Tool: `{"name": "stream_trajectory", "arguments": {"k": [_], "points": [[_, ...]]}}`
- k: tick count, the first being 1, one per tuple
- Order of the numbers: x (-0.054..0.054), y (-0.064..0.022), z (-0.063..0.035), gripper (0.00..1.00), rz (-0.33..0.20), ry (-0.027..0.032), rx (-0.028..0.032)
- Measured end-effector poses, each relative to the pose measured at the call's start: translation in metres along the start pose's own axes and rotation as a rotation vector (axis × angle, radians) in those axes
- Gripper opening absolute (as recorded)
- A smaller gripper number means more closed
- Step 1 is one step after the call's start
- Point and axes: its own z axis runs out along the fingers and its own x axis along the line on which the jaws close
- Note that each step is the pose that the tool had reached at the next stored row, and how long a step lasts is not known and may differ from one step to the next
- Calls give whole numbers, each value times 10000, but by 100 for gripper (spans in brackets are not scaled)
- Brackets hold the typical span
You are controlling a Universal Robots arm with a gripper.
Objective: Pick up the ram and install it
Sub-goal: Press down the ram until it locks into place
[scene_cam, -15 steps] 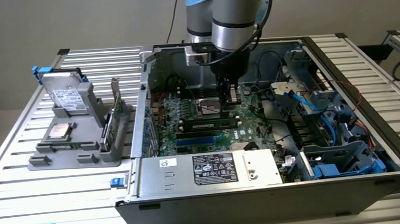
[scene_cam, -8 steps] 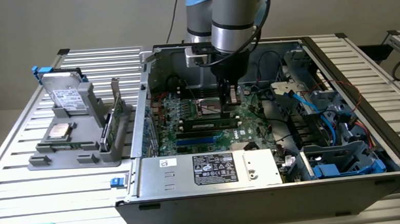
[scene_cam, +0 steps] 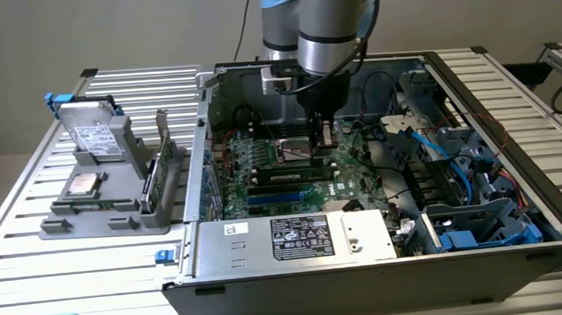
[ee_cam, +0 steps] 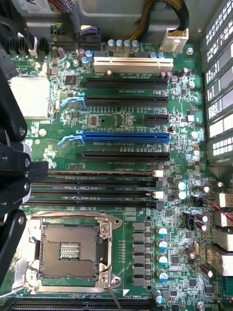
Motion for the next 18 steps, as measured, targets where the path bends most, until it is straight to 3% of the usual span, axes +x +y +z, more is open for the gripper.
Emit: {"name": "stream_trajectory", "arguments": {"k": [5, 9, 18], "points": [[-16, -1, 16, 11, 78, -1, 2], [-19, 1, 36, 11, 90, -3, 93], [-24, 27, 66, 11, 116, -25, 112]]}}
